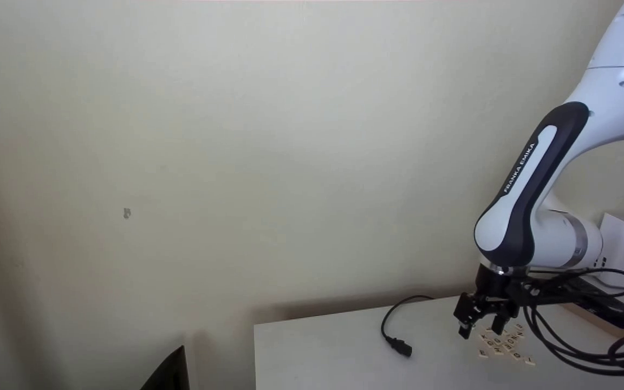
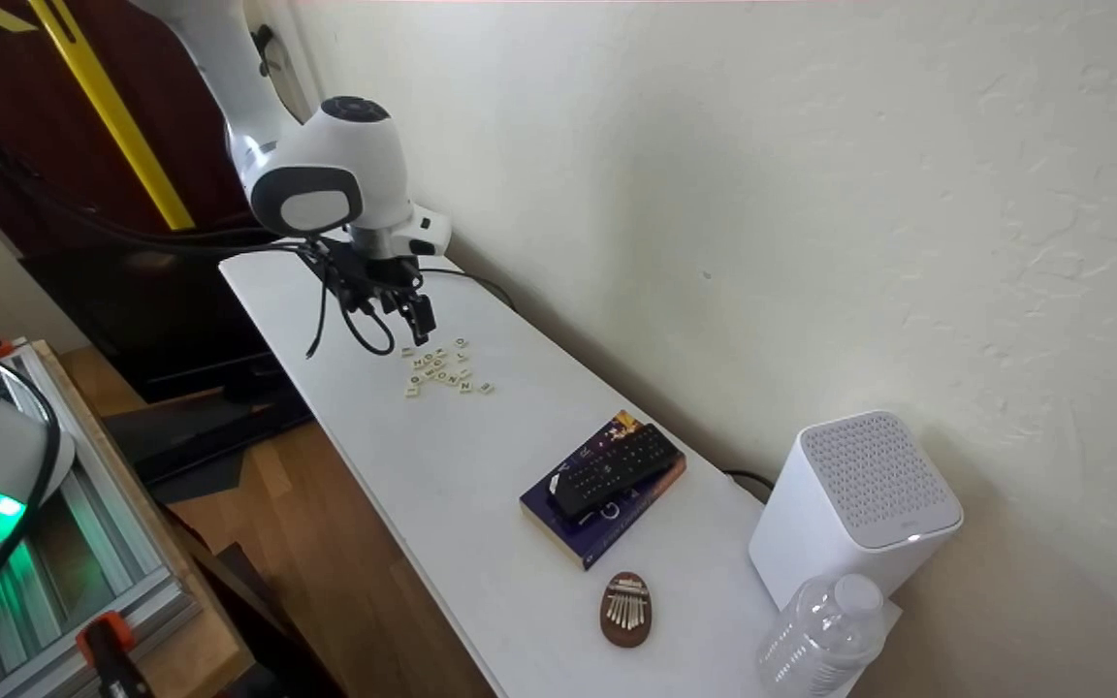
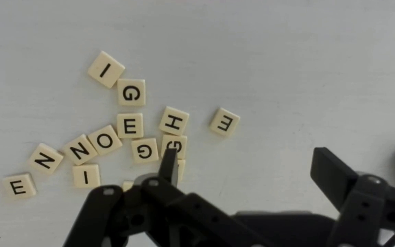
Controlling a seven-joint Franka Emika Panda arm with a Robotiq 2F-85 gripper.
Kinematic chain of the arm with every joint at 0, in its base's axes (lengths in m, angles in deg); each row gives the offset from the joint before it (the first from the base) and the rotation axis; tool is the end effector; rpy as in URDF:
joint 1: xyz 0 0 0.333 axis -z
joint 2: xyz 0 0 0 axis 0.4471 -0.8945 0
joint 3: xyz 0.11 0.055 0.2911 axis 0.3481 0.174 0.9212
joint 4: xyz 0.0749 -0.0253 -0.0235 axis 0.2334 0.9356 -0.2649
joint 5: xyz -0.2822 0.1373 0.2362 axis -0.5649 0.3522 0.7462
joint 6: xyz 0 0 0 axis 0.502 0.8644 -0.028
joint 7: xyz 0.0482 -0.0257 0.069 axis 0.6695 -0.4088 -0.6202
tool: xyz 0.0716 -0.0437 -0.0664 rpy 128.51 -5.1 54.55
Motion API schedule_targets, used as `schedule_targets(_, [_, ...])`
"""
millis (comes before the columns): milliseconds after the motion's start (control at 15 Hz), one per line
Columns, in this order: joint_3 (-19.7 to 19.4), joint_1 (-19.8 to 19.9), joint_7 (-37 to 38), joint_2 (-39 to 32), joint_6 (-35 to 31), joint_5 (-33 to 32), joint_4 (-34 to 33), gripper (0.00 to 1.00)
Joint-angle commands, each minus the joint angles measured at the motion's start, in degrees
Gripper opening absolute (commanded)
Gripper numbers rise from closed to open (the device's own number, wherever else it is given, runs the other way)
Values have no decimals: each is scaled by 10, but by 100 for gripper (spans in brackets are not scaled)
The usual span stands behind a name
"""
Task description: Align 3 letters in a straight line
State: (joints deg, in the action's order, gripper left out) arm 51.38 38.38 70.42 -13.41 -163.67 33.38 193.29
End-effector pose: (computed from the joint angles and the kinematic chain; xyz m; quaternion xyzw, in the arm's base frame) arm 0.4691 -0.0331 0.0632 -0.9969 0.0543 -0.0101 0.0553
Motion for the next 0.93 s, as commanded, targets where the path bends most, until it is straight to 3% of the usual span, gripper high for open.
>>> schedule_targets(0, [-1, 2, 26, -18, -18, -22, -13, 74])
schedule_targets(667, [-13, 7, 57, -21, -11, -15, -13, 1])
schedule_targets(867, [-16, 10, 65, -27, -11, -14, -17, 0])
